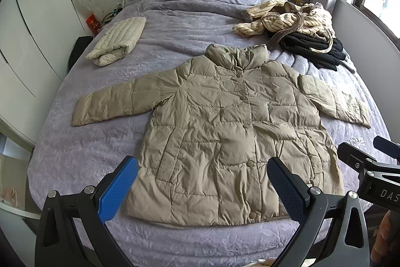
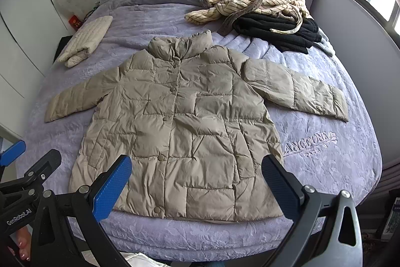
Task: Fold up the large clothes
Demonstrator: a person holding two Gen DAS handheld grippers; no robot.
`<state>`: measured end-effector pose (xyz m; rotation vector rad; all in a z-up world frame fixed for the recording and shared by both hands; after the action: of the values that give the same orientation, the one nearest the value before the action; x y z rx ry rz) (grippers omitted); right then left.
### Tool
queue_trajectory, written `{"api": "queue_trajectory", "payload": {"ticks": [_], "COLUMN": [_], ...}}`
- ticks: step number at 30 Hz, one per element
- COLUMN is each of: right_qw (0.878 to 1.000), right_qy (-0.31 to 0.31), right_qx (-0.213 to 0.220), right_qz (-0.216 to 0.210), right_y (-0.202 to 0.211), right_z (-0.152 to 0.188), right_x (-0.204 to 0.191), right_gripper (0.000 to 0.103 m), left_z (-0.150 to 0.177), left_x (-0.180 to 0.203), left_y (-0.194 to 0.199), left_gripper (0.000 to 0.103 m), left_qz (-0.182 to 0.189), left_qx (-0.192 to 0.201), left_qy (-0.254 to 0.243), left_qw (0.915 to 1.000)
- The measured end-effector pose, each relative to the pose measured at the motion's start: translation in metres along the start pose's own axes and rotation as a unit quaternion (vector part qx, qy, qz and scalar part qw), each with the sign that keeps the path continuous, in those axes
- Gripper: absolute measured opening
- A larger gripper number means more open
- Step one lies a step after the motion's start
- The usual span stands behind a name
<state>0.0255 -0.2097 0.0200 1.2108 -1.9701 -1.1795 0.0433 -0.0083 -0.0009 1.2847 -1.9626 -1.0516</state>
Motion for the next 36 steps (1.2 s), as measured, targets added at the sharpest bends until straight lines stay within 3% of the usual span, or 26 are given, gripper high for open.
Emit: {"api": "queue_trajectory", "payload": {"ticks": [36], "right_qw": [1.0], "right_qy": [0.0], "right_qx": [-0.003], "right_qz": [-0.003], "right_y": [0.0019], "right_z": [-0.0011], "right_x": [0.0039], "right_gripper": [0.103], "left_z": [0.0007], "left_x": [0.0021], "left_y": [-0.0032], "left_gripper": [0.103], "left_qz": [0.0], "left_qx": [-0.002], "left_qy": [-0.002], "left_qw": [1.0]}}
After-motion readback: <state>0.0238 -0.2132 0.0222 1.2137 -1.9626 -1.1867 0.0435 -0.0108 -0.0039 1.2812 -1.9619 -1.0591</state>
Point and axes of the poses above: each gripper's, at about its wrist camera, not at the fingertips, and y roughly against the way its jaws point, x to its right, z to its underside, the point moved 5 cm from there along -y, roughly the way its jaws point, and after that the axes turned 4 degrees about z, right-handed, at the moved point
